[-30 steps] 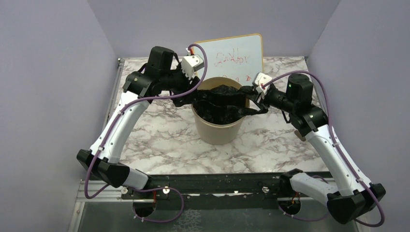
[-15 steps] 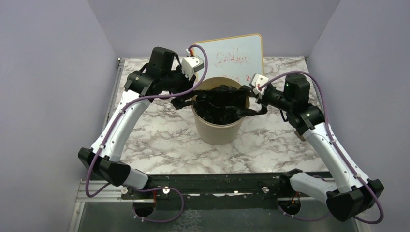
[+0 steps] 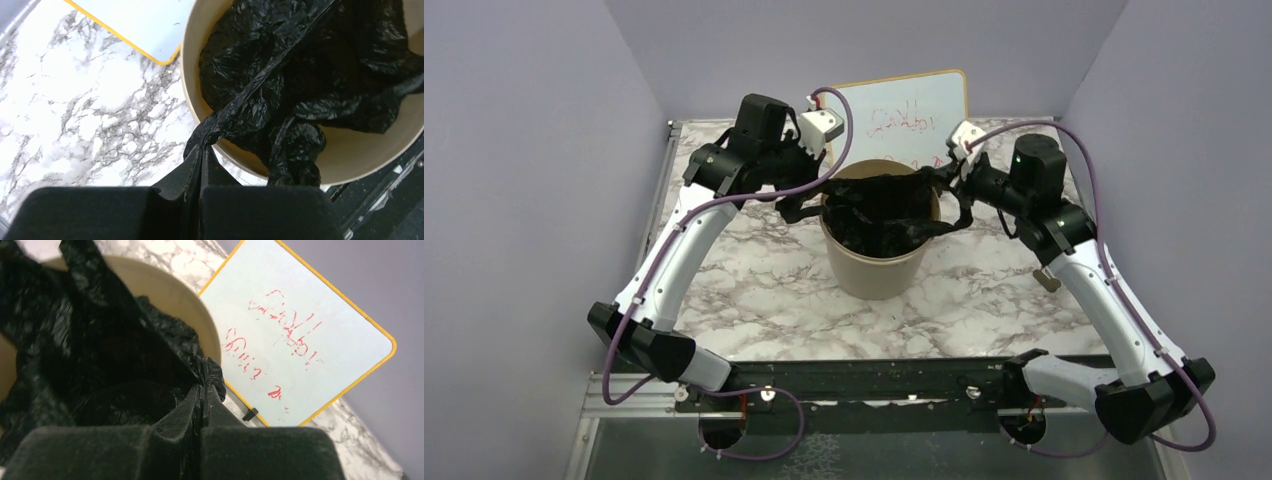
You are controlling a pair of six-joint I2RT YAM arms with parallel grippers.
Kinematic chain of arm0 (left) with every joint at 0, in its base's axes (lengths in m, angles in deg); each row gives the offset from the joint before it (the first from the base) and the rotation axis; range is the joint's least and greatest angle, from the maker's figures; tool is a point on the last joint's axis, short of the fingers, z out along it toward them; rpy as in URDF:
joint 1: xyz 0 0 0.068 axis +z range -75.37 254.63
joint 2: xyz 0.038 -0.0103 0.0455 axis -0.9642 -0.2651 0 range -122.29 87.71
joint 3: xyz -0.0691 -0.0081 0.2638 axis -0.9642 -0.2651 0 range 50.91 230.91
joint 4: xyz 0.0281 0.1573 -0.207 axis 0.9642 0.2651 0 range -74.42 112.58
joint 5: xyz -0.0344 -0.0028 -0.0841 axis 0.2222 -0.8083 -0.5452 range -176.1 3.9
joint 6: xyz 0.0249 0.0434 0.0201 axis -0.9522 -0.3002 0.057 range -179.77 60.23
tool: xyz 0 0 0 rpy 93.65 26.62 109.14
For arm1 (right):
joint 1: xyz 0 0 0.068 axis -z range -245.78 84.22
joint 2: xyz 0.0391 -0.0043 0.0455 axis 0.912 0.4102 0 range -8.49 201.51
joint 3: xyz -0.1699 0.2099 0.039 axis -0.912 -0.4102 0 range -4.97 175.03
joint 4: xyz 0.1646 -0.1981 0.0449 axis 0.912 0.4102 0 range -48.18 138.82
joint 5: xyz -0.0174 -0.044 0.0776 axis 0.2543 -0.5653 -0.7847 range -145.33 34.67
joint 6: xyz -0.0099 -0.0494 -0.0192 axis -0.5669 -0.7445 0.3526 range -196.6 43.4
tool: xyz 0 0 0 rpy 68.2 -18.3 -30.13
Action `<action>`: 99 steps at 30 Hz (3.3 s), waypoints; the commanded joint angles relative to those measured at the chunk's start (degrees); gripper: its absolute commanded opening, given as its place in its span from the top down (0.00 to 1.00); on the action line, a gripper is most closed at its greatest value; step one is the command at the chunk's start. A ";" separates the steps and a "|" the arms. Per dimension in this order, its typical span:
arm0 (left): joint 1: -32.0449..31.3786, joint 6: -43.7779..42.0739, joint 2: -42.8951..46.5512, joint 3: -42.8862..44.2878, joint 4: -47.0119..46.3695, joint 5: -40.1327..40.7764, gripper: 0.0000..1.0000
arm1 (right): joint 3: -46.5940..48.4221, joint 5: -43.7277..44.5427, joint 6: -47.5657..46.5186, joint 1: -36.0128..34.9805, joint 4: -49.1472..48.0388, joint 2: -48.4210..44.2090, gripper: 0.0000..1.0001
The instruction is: Put the trash bags into the trash bin
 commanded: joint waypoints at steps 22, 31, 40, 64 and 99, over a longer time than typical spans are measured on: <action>7.24 3.69 -16.47 9.37 -2.83 -1.43 1.00 | 19.51 19.97 20.58 0.58 15.37 23.80 0.99; 8.61 5.24 -18.44 4.99 -5.56 -4.81 1.00 | 16.29 19.29 20.93 1.02 14.59 24.76 0.97; 10.07 7.01 -16.01 -4.32 -8.64 -7.91 1.00 | 13.30 17.54 21.48 1.02 16.02 25.56 0.95; 13.08 12.21 -6.48 -5.61 -12.50 -2.33 0.27 | 18.83 30.40 27.23 1.41 17.24 20.12 0.49; 21.34 59.05 20.98 -34.97 -34.80 -19.67 0.10 | -9.65 7.44 83.12 1.54 3.46 -11.93 0.20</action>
